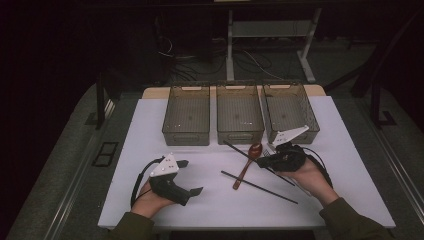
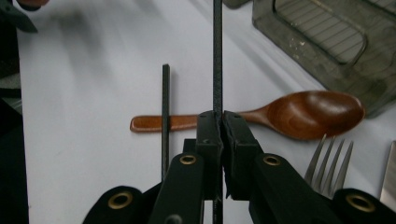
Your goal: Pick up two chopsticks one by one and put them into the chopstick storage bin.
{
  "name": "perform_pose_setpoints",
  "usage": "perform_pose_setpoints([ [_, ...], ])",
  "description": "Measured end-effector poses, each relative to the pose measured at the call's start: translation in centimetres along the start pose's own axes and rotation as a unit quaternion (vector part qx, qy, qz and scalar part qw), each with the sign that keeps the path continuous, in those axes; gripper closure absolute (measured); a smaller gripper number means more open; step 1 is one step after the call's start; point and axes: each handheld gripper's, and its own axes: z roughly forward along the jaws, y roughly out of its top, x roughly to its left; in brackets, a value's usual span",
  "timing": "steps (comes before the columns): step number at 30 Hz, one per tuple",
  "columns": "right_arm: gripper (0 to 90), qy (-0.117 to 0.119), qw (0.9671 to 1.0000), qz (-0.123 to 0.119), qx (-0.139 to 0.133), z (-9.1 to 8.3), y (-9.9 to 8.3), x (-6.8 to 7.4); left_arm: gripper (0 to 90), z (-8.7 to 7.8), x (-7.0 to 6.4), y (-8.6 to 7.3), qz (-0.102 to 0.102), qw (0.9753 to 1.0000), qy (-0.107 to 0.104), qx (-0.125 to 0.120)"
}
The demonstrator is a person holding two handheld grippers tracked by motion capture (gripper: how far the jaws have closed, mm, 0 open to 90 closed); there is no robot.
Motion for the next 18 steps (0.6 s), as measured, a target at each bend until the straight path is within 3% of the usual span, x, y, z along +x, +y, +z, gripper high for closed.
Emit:
perform_pose_setpoints([
  [18,85.8,-0.002,1.0000,0.002,-0.008,1.6,3.3,0.4,0.0,0.1,-0.4,0.1,-0.003,1.0000,-0.004,0.003],
])
